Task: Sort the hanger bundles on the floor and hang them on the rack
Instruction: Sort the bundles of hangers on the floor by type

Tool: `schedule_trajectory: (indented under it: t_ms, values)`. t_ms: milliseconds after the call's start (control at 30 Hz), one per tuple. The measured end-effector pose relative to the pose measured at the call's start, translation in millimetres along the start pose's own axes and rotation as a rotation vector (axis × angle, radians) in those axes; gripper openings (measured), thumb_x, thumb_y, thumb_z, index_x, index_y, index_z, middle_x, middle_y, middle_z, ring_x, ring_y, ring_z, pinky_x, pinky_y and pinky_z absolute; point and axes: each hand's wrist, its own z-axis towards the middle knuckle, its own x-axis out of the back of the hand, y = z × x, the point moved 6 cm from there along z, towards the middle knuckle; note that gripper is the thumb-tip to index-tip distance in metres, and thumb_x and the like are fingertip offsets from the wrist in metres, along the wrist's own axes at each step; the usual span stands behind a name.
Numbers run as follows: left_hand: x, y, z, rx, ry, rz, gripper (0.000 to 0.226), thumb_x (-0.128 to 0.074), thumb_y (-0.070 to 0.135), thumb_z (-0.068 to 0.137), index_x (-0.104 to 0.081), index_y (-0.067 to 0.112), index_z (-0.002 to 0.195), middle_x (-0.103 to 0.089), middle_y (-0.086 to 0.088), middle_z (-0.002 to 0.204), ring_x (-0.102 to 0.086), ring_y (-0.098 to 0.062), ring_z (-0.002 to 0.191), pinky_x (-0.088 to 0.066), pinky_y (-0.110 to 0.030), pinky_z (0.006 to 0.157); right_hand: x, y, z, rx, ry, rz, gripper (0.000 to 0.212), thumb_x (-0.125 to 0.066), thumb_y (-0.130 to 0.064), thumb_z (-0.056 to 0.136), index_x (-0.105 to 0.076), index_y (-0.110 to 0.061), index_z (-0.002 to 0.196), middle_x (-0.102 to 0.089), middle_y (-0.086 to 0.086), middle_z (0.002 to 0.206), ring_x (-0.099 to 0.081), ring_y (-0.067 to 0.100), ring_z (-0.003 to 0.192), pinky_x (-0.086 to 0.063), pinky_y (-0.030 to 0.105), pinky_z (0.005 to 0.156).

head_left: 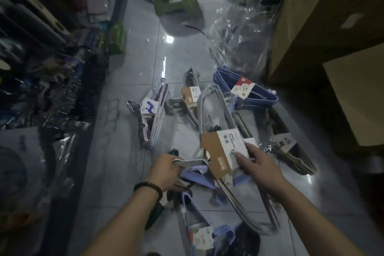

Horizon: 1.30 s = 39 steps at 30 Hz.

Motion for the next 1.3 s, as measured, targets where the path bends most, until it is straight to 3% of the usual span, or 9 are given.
schedule_trajectory:
  t_ms: [100, 200, 333, 500, 733, 967, 1067, 1200, 1300]
  values:
    - [16.7, 18.5, 19.6, 0.136, -0.084, -0.073, 0.023, -0.061, -0.004, 0.094, -0.063, 0.008, 0.075, -0.061, -0.018, 0.07, -0.059, -0.032, 0.059, -0.052, -0.033, 0.062, 24.2, -11.7, 25.2, 0.018, -0.129, -0.335, 0.044, -0.079, -0.033, 0.089, -0.057, -0.04, 0.126, -0.067, -0.025, 0.111, -0.064, -0.013, 0.09, -0.049, 0.007, 0.077]
    - [38.1, 35.1, 41.9, 0.164, -0.115, -0.143, 0.009, -0.071, 0.001, 0.09, -0.076, 0.009, 0.091, -0.077, -0.022, 0.093, -0.079, -0.037, 0.079, -0.066, -0.052, 0.069, 44.2, -7.8, 53.0, -0.082, -0.127, -0.631, 0.05, -0.072, -0.061, 0.075, -0.066, -0.031, 0.115, -0.072, -0.011, 0.107, -0.067, 0.012, 0.095, -0.054, 0.033, 0.084]
    - [55.9, 50.4, 76.9, 0.257, -0.171, -0.323, 0.016, -0.062, -0.004, 0.097, -0.074, -0.003, 0.108, -0.072, -0.032, 0.107, -0.077, -0.047, 0.083, -0.065, -0.05, 0.066, 37.1, -16.3, 95.2, -0.066, 0.051, -0.814, 0.05, -0.06, -0.052, 0.085, -0.064, -0.03, 0.129, -0.067, 0.002, 0.127, -0.062, 0.028, 0.118, -0.053, 0.039, 0.094]
    - [79.5, 60.5, 152.6, 0.223, -0.188, -0.245, 0.013, -0.061, -0.009, 0.095, -0.074, -0.004, 0.098, -0.073, -0.027, 0.093, -0.077, -0.046, 0.08, -0.065, -0.048, 0.061, 9.0, -4.1, 155.9, -0.173, 0.118, -0.681, 0.022, -0.067, -0.029, 0.096, -0.073, -0.022, 0.116, -0.072, 0.002, 0.101, -0.062, 0.021, 0.083, -0.053, 0.033, 0.079]
    - [120.9, 70.8, 352.1, -0.213, -0.043, 0.419, 0.017, -0.069, 0.015, 0.092, -0.062, 0.017, 0.076, -0.072, 0.001, 0.08, -0.076, -0.026, 0.08, -0.063, -0.037, 0.074, -57.7, 18.7, 295.2, -0.233, 0.312, -0.572, 0.016, -0.061, -0.03, 0.101, -0.069, -0.017, 0.095, -0.072, 0.009, 0.09, -0.068, 0.032, 0.085, -0.054, 0.036, 0.075]
    - [115.7, 27.6, 484.0, -0.204, 0.036, 0.328, 0.031, -0.066, 0.05, 0.092, -0.054, 0.027, 0.11, -0.068, -0.001, 0.098, -0.07, -0.026, 0.088, -0.061, -0.04, 0.078, -100.3, 36.2, 437.1, -0.154, 0.382, -0.6, 0.016, -0.061, -0.023, 0.102, -0.068, -0.012, 0.093, -0.07, 0.016, 0.089, -0.065, 0.035, 0.084, -0.036, 0.031, 0.072]
    - [105.9, 15.8, 505.0, -0.179, 0.068, 0.268, 0.042, -0.075, 0.03, 0.09, -0.054, 0.017, 0.124, -0.068, -0.004, 0.105, -0.067, -0.022, 0.087, -0.058, -0.031, 0.065, -111.8, 59.1, 468.9, -0.152, 0.394, -0.613, 0.021, -0.059, -0.025, 0.103, -0.062, -0.015, 0.085, -0.065, 0.01, 0.082, -0.059, 0.031, 0.077, -0.042, 0.033, 0.072]
    - [83.8, 7.9, 501.6, -0.265, 0.109, 0.418, 0.06, -0.076, 0.02, 0.091, -0.044, 0.017, 0.141, -0.044, -0.013, 0.145, -0.058, -0.033, 0.12, -0.053, -0.042, 0.098, -119.9, 101.7, 484.3, -0.161, 0.446, -0.588, 0.026, -0.059, -0.027, 0.1, -0.064, -0.011, 0.08, -0.068, 0.015, 0.079, -0.065, 0.036, 0.075, -0.057, 0.046, 0.072]
    - [65.5, -1.8, 497.6, -0.272, 0.043, 0.491, 0.063, -0.075, 0.021, 0.091, -0.038, 0.02, 0.143, -0.037, -0.012, 0.145, -0.061, -0.039, 0.116, -0.054, -0.046, 0.096, -124.3, 119.2, 485.5, -0.193, 0.411, -0.634, 0.016, -0.057, -0.027, 0.1, -0.066, -0.016, 0.092, -0.07, 0.014, 0.086, -0.067, 0.036, 0.078, -0.06, 0.05, 0.076]
